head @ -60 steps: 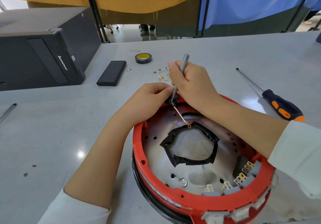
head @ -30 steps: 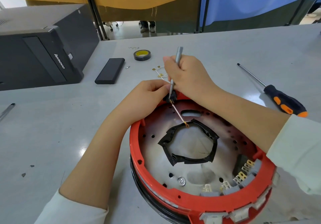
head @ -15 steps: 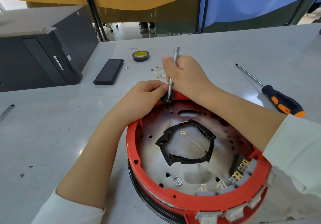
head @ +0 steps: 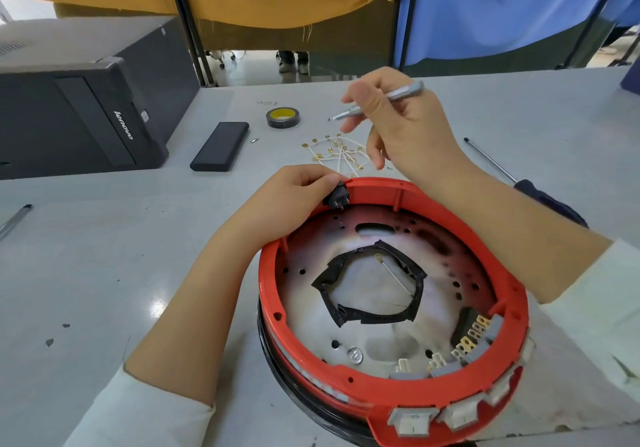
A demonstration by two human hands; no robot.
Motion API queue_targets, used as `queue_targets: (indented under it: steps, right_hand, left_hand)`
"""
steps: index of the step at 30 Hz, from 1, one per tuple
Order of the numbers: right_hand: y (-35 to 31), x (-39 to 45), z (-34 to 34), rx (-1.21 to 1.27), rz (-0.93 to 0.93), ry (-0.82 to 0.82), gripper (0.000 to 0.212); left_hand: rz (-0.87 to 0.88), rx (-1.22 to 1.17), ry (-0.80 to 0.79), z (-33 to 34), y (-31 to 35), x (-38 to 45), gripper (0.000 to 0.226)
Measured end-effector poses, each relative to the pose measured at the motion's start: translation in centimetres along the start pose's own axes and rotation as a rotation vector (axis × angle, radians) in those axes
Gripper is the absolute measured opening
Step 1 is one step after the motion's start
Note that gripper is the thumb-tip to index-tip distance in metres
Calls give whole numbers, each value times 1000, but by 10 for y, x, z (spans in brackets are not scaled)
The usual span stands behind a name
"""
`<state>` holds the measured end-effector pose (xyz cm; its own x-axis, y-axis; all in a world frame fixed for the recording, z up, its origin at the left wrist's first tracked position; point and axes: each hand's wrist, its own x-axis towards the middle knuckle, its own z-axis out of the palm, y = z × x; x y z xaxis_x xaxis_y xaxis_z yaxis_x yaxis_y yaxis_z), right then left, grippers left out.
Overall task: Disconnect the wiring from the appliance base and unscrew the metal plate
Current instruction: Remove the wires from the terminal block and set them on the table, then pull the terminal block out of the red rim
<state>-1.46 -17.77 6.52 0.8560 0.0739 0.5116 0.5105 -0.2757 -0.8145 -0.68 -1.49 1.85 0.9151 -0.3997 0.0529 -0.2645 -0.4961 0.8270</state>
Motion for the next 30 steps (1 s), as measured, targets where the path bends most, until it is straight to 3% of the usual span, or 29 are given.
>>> queue_targets:
  steps: [5,8,10,14,20,30]
  right_hand:
    - [-20,-23,-10,-278,63,-322,15]
    - [-25,-46,-7,-807,124,-541,11]
    - [-29,-60,-3,-1107,81,-612,11]
    - [-35,-80,7,-1332,76,-701,10]
    - [-28,-86,12,-1408,46,-719,20]
    - [-11,-85,2,-1186,118,-808,30]
  left_hand:
    - [5,-16,1,-1,0,-1,25]
    - [8,-20,-4,0,-1,0,25]
    - [4,-29,-2,1,-1,0,25]
    - [1,-14,0,0,-1,0,25]
    - [0,-24,-6,0,-2,-1,24]
    - [-3,-28,-1,0,-3,-1,24]
